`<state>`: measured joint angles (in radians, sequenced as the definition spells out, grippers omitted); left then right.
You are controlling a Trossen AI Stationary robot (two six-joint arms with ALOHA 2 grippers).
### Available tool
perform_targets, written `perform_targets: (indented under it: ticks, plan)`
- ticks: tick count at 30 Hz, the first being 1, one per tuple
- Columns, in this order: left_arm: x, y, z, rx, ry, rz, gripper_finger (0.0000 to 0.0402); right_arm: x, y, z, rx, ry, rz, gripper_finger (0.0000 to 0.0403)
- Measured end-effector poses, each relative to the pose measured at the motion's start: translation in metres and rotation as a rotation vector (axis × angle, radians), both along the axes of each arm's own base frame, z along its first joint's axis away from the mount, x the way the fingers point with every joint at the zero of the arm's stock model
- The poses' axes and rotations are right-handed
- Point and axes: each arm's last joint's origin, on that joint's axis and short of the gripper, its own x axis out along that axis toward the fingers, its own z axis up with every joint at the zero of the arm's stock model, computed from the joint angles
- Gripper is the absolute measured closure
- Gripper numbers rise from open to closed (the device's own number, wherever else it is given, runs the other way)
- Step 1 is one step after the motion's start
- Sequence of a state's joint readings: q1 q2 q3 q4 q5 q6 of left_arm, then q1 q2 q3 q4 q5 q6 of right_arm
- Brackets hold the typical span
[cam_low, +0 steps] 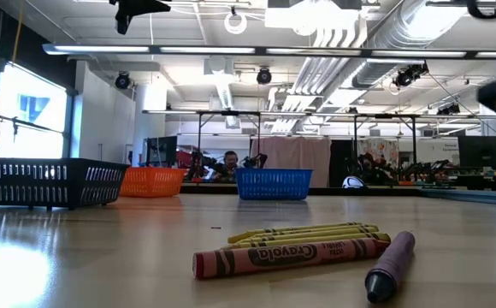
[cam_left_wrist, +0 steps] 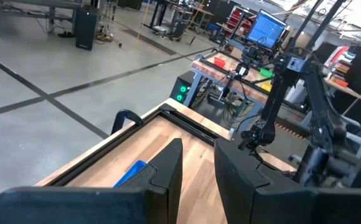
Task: Sort crayons
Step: Put the red crayon into the blue bin
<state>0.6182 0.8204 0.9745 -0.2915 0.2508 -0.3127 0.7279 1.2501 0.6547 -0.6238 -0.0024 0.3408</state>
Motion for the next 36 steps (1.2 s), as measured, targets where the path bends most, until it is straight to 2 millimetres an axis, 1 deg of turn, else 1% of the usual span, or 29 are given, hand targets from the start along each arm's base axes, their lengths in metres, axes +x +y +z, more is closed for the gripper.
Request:
perform_targets:
  ticks: [2,4,6,9,12,14,19,21,24,28,33,36]
  plan:
    - [0.0,0.0,0.0,0.0,0.0,0.0,0.0321,0.0,-0.006,0.014,0.015,-0.058,-0.028,0.0398]
    - [0.0,0.0,0.0,0.0,0.0,0.0,0.0321,0.001,-0.016,0.026,-0.006,-0.102,-0.074,0.0398]
    - [0.0,0.0,0.0,0.0,0.0,0.0,0.0321,0.004,-0.029,0.037,-0.05,-0.161,-0.153,0.0397]
    - [0.0,0.0,0.0,0.0,0.0,0.001,0.0321,0.012,-0.052,0.052,-0.15,-0.296,-0.268,0.0397]
    - [0.0,0.0,0.0,0.001,-0.001,0.001,0.0321,0.025,-0.078,0.065,-0.266,-0.433,-0.37,0.0397]
    - [0.0,0.0,0.0,0.001,-0.001,0.0,0.0321,0.037,-0.095,0.073,-0.314,-0.534,-0.437,0.0396]
    - [0.0,0.0,0.0,0.001,0.0,0.0,0.0321,0.07,-0.136,0.095,-0.347,-0.819,-0.537,0.0396]
    - [0.0,0.0,0.0,0.001,0.0,0.0,0.0321,0.083,-0.151,0.099,-0.352,-0.907,-0.553,0.0396]
    - [0.0,0.0,0.0,0.001,0.0,0.0,0.0321,0.101,-0.172,0.094,-0.349,-0.971,-0.584,0.0396]
    - [0.0,0.0,0.0,0.001,0.0,0.0,0.0321,0.12,-0.199,0.072,-0.358,-0.949,-0.635,0.0396]
    - [0.0,0.0,0.0,0.004,0.001,-0.001,0.0321,0.135,-0.23,0.042,-0.399,-0.9,-0.722,0.0396]
    - [0.0,0.0,0.0,0.009,0.004,-0.002,0.0321,0.141,-0.244,0.026,-0.358,-0.89,-0.78,0.0396]
